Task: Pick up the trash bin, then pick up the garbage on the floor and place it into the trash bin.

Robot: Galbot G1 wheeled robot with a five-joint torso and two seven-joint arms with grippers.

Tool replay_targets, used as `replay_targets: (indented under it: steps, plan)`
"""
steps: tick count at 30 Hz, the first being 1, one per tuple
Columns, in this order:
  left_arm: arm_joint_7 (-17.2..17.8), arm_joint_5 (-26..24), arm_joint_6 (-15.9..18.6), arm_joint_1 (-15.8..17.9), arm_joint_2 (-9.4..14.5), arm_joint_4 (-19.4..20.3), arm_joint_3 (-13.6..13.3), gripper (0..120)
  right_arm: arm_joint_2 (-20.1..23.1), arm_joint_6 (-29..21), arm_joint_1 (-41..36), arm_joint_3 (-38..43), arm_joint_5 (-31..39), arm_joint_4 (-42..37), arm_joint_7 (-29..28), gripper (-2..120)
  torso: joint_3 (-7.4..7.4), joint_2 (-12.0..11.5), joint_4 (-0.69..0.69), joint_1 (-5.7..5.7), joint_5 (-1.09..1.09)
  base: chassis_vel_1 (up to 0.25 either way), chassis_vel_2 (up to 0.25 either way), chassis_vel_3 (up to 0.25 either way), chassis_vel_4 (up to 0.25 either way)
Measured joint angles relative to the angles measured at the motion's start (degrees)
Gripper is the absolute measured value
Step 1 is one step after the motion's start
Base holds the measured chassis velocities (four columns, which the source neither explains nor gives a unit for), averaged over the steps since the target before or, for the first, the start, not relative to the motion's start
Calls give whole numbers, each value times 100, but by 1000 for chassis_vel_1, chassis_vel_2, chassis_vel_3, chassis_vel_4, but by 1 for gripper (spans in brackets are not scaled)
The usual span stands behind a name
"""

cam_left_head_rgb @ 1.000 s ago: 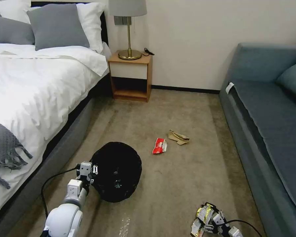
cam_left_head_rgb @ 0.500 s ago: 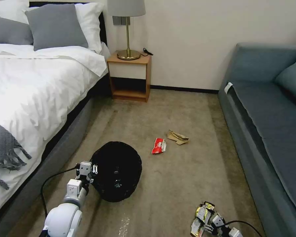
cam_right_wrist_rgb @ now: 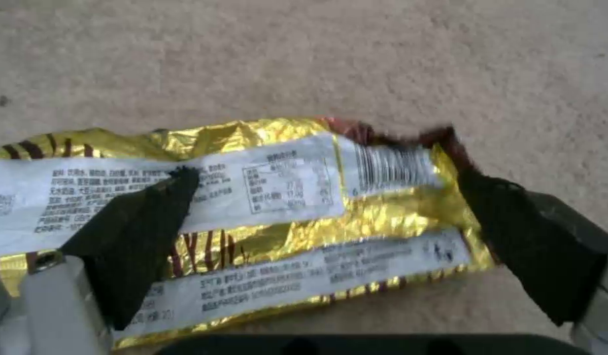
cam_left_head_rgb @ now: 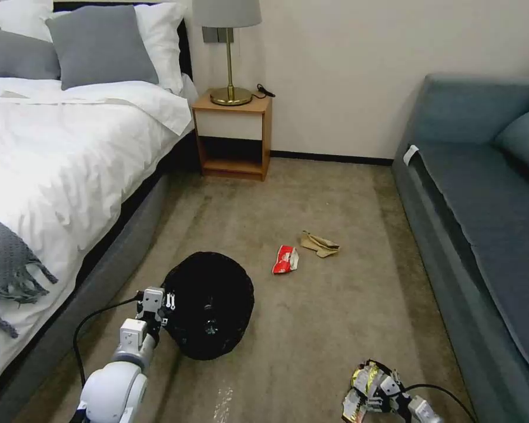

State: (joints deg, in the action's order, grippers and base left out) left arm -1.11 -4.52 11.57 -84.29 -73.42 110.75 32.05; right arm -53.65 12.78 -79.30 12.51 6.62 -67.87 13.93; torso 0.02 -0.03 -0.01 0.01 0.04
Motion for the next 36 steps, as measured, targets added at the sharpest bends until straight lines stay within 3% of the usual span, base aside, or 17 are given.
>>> replay_targets:
  steps: [11, 36]
  plan:
    - [-1, 2, 11, 61, -21, -49, -30, 4, 172, -19, -38, 128, 150, -365, 53, 100, -2, 1, 0, 0, -4, 0, 0, 0, 0]
    - [-32, -11, -6, 334, -27, -422, -142, 4, 82, -39, 724, 24, 226, 869, 1023, 100, -3, 4, 0, 0, -9, 0, 0, 0, 0]
